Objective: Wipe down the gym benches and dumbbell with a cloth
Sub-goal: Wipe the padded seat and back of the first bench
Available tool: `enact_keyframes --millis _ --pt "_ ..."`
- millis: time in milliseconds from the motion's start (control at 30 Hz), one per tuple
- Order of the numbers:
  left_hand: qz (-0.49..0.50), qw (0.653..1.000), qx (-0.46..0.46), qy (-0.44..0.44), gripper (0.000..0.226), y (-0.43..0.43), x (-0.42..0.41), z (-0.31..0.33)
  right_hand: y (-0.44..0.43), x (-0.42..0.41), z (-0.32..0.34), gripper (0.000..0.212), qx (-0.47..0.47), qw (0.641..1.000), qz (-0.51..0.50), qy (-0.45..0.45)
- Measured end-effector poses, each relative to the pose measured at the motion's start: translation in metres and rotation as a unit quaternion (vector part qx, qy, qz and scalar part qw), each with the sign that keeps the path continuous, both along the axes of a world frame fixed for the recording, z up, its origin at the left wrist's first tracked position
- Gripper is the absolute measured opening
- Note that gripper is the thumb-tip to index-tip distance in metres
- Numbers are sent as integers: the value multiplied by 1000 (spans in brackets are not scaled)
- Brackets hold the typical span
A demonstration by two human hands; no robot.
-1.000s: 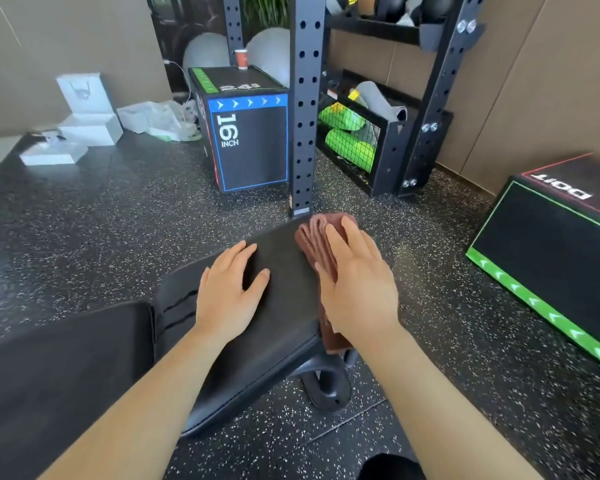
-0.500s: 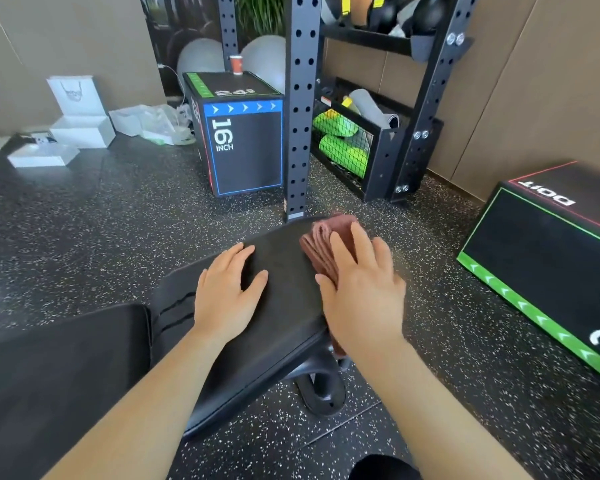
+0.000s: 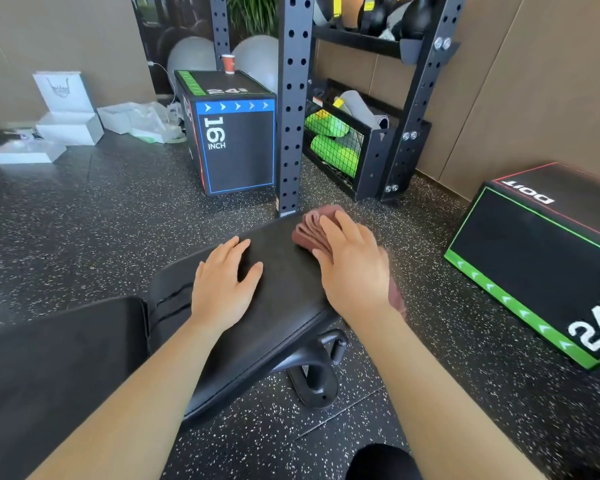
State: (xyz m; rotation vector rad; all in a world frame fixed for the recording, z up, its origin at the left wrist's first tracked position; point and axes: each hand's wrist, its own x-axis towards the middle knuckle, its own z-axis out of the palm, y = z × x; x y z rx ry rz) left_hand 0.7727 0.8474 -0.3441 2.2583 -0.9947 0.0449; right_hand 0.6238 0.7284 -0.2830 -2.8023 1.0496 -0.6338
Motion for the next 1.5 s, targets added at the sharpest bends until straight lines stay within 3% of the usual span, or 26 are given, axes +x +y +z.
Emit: enact_keyframes --millis 333,467,667,767,933,1233,1500 --pt "-21 1000 8 -3 51 4 2 1 -1 10 -1 44 -7 999 -28 13" --pt "-67 998 14 -13 50 23 -6 -6 31 -2 -15 41 -49 999 15 9" --pt "-99 995 8 -17 50 54 -11 -16 37 33 -9 35 -49 997 16 65" --pt "-98 995 -6 -12 50 55 -14 -12 33 59 2 39 -23 994 9 104" --pt "-109 992 37 -41 52 89 -5 -14 69 40 -24 49 -83 991 37 101" --pt "4 981 178 -80 53 169 46 -22 84 85 -21 50 -55 983 51 169" --pt "45 983 175 -28 57 191 42 -61 148 74 -51 54 -54 980 112 157"
